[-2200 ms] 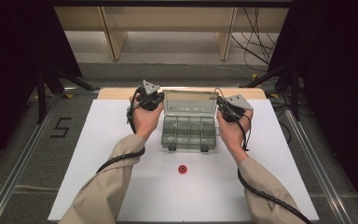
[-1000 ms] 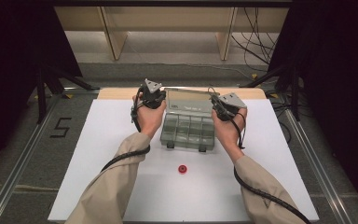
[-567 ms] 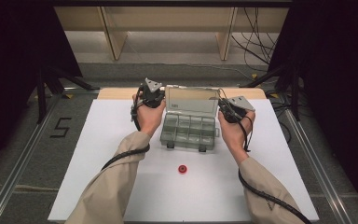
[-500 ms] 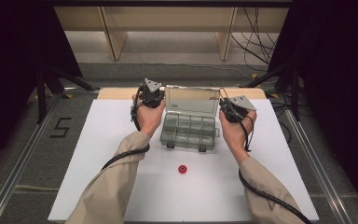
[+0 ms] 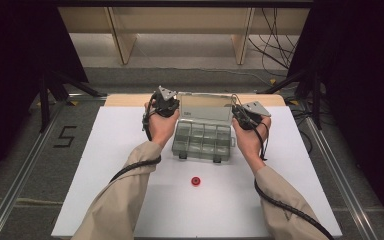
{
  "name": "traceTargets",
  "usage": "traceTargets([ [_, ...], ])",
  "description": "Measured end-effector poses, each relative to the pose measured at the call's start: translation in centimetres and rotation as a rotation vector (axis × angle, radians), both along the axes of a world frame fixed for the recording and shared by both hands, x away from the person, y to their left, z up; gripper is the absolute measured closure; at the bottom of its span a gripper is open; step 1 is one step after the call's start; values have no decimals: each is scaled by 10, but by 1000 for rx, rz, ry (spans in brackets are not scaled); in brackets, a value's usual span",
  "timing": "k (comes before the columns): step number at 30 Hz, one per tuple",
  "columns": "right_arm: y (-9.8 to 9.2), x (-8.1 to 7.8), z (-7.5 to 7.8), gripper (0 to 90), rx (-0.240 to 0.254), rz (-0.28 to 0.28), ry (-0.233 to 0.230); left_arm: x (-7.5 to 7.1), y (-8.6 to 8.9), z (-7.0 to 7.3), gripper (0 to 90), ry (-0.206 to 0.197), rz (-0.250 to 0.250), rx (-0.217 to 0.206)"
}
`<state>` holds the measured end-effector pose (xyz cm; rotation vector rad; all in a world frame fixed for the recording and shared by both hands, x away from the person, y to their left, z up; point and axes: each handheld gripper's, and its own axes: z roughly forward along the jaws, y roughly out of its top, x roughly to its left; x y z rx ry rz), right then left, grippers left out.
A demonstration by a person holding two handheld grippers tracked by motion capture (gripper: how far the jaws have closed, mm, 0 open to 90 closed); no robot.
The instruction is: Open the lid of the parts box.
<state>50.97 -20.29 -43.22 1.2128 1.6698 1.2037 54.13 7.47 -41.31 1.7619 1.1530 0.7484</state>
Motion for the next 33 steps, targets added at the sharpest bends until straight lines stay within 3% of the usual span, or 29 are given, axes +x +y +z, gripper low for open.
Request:
traceTargets([
  [20,2,12,-12,854,14,-26,38,3,5,-18,831,73,-18,21],
  [21,2,12,-12,854,16,-26,52,2,7,-19,832,85,-30,44],
  [23,2,14,-14,854,5,-23,42,2,5,-21,832,83,-22,20],
  [25,1,14,-16,854,4,-25,46,1,9,-21,831,103,-45,61],
  [26,2,14,-17,854,12,-28,62,1,6,-23,831,89,-23,21],
  [27,2,15,-18,854,8,-24,64,1,6,-23,831,90,-23,22],
  [29,2,16,-21,854,7,-27,67,1,10,-22,831,108,-47,70],
  [33,2,16,-23,854,-4,-20,86,1,8,-24,830,109,-47,62],
])
